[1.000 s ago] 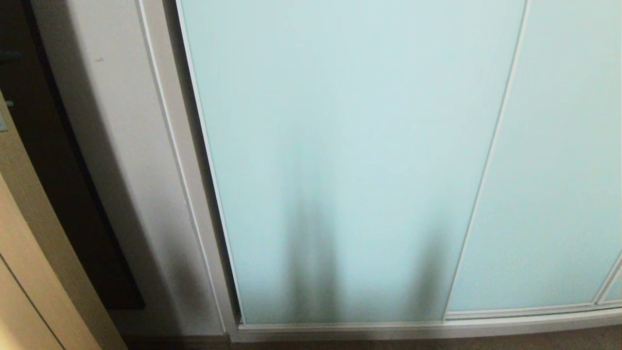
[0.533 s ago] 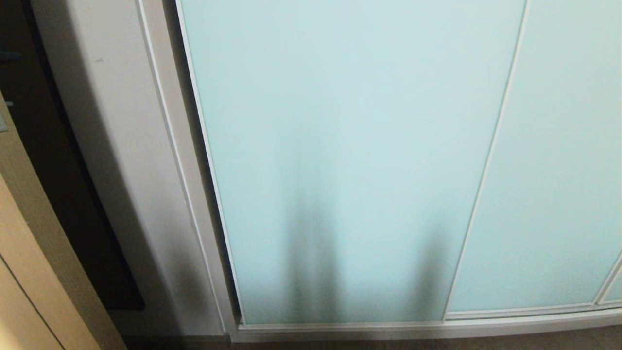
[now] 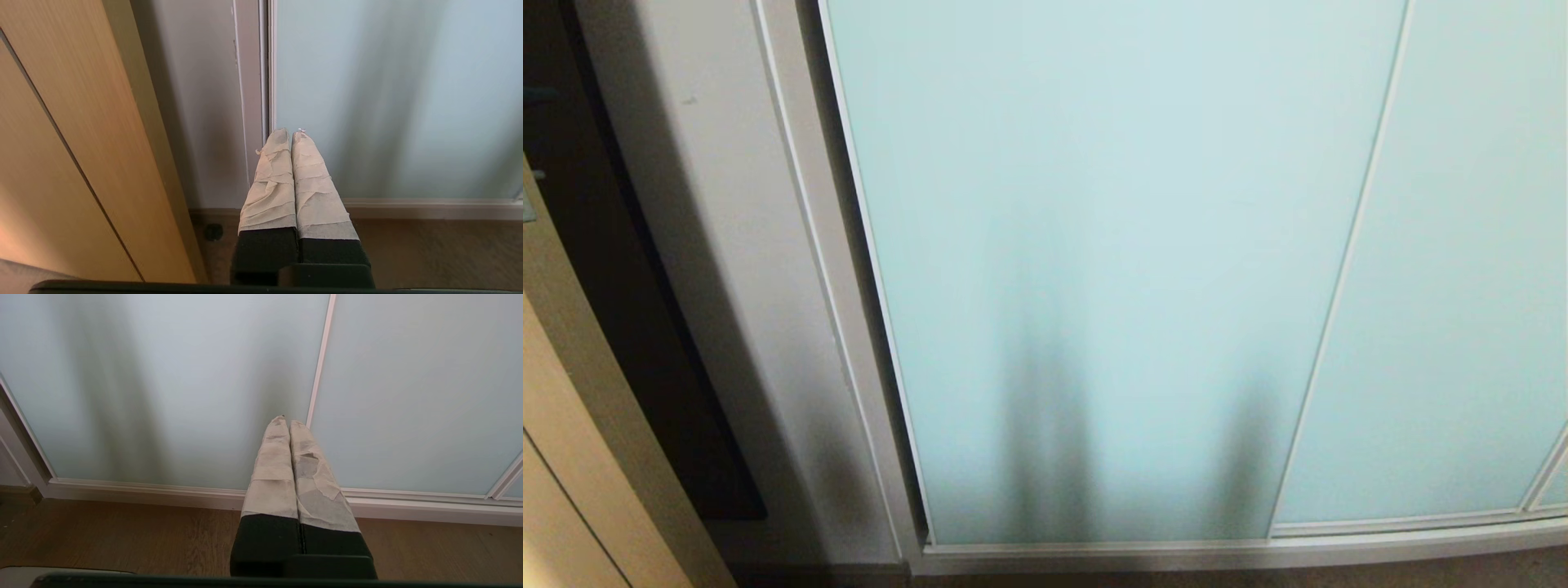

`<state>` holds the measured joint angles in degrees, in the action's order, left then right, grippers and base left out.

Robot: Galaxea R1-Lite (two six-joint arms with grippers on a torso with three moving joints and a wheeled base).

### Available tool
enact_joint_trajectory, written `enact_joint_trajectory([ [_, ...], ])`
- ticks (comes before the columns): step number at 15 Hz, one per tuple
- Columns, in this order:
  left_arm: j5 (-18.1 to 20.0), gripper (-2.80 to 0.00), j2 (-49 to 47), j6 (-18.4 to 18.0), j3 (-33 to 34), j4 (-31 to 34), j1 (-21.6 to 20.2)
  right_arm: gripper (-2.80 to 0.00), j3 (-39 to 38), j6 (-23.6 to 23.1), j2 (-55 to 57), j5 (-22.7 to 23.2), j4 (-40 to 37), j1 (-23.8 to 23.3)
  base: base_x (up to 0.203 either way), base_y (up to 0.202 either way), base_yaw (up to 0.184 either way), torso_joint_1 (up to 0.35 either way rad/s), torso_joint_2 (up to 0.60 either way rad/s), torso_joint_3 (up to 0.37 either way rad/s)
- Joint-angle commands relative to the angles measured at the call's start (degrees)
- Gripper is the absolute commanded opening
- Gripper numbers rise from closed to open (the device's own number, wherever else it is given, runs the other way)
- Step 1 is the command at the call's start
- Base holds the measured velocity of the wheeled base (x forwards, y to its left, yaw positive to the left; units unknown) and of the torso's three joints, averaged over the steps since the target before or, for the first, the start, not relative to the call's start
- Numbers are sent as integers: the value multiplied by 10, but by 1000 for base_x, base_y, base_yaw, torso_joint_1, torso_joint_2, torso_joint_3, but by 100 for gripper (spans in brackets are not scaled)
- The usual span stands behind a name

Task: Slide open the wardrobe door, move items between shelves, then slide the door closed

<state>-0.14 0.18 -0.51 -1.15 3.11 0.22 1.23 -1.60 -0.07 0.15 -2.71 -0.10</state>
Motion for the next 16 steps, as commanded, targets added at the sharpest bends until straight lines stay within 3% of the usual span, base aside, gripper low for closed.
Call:
enact_joint_trajectory([
  [1, -1, -280, -1, 6, 6, -22, 0, -280, 0, -1, 1, 0, 0, 0, 0, 0, 0, 0, 0, 0],
  [16, -1, -280, -1, 6, 7, -24, 0, -280, 0, 3, 1, -1, 0, 0, 0, 0, 0, 0, 0, 0],
])
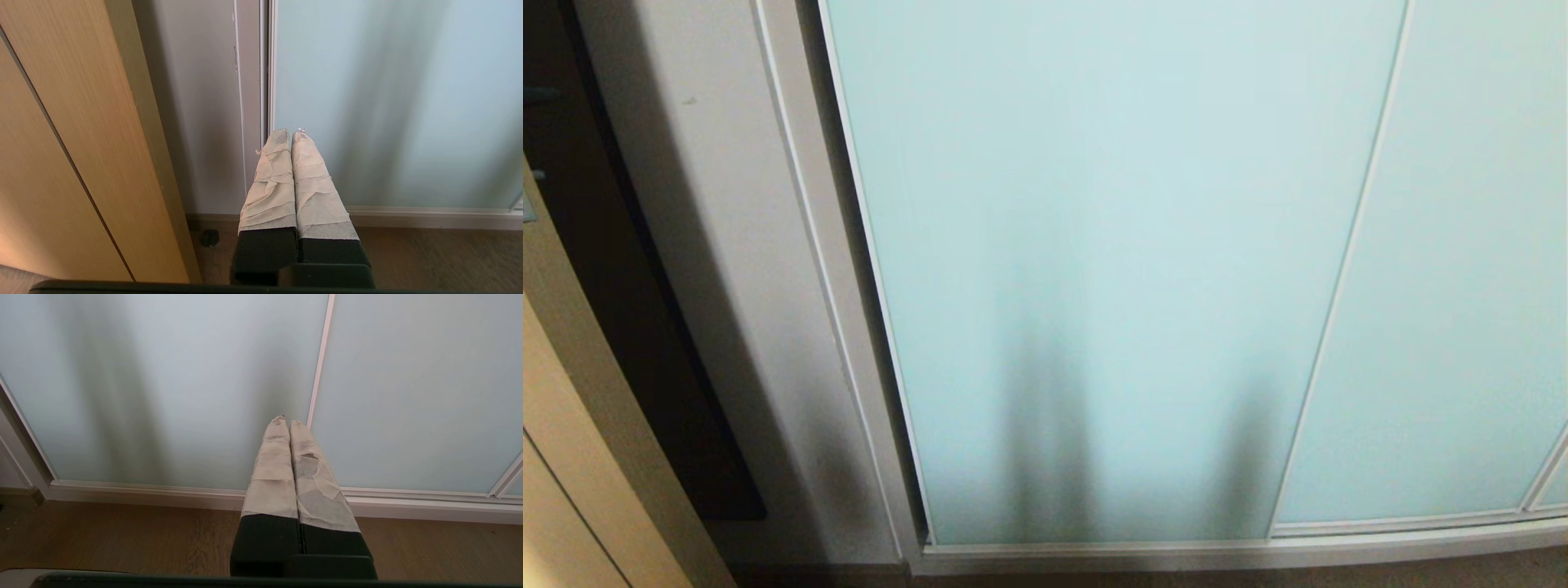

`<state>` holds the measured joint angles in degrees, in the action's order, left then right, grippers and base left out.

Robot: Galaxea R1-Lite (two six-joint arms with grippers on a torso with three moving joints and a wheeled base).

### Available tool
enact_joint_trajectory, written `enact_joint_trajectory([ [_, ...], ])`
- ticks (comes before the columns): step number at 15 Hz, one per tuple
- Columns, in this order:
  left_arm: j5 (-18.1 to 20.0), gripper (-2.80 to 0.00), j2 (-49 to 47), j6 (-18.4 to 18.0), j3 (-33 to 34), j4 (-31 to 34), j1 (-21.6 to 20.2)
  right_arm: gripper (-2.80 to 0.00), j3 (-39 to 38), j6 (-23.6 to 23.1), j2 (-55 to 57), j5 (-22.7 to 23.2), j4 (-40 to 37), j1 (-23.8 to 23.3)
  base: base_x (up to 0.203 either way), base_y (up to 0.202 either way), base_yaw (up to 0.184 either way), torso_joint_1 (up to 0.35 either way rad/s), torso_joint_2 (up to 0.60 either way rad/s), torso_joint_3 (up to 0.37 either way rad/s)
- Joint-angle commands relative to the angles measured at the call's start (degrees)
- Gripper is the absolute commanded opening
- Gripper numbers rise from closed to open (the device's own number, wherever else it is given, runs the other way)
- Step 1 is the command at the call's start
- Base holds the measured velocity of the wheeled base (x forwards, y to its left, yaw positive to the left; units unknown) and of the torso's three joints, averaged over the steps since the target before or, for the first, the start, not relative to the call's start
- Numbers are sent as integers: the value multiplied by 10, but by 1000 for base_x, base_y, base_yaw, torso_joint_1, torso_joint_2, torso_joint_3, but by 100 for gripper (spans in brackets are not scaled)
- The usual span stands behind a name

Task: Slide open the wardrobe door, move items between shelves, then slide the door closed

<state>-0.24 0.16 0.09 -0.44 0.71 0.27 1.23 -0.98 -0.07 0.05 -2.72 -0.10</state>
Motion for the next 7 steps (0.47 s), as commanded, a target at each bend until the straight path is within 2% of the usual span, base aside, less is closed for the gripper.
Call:
enact_joint_trajectory([
  [1, 0, -280, -1, 0, 0, 0, 0, -280, 0, -4, 1, 0, 1, 0, 0, 0, 0, 0, 0, 0],
  [7, 0, -280, -1, 0, 0, 0, 0, -280, 0, 5, 1, 0, 0, 0, 0, 0, 0, 0, 0, 0],
])
